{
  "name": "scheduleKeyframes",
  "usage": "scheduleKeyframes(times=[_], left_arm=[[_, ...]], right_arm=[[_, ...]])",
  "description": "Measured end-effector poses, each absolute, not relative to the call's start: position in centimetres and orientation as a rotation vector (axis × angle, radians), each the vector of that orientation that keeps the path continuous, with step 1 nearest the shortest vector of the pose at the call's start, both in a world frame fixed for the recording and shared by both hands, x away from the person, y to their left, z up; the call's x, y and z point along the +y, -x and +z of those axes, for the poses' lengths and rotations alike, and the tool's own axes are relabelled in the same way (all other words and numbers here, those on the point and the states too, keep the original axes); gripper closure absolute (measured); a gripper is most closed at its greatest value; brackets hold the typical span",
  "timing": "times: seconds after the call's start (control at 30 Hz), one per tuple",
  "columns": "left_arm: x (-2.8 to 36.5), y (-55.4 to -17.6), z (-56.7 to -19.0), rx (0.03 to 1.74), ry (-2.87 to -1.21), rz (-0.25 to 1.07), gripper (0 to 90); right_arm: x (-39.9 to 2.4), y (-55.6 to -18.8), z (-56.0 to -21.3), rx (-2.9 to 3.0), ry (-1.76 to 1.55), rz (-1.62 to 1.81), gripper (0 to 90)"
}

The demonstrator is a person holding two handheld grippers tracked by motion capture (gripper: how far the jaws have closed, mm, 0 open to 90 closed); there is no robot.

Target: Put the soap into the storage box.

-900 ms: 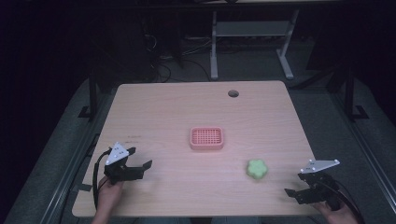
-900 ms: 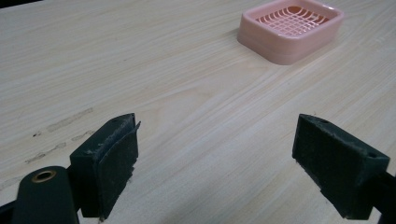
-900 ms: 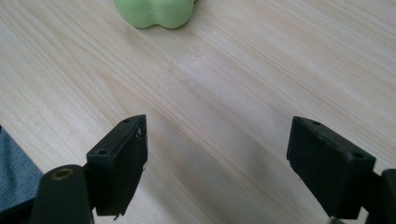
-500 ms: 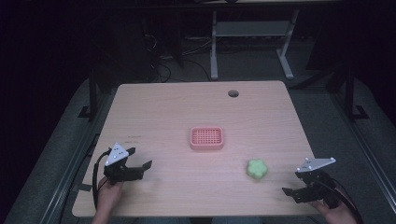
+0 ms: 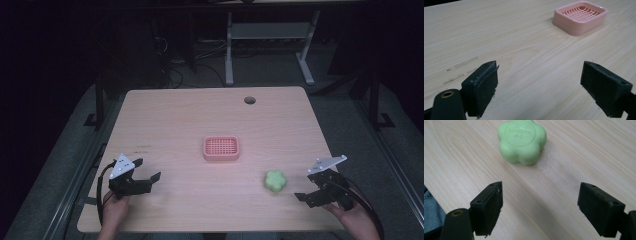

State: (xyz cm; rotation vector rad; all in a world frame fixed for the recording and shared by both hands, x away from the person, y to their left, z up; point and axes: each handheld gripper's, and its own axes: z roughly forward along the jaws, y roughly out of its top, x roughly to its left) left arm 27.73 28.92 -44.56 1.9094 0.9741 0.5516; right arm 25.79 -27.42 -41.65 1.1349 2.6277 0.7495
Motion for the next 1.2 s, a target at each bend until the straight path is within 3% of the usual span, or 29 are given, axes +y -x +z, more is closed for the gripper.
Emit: scheduleKeyframes(times=[1.2], left_arm=[[29.2, -27.5, -44.4, 0.971, -1.905, 0.557, 14.1]], right_arm=[[-21.9, -29.7, -40.6, 2.781, -0.991, 0.627, 19.6]])
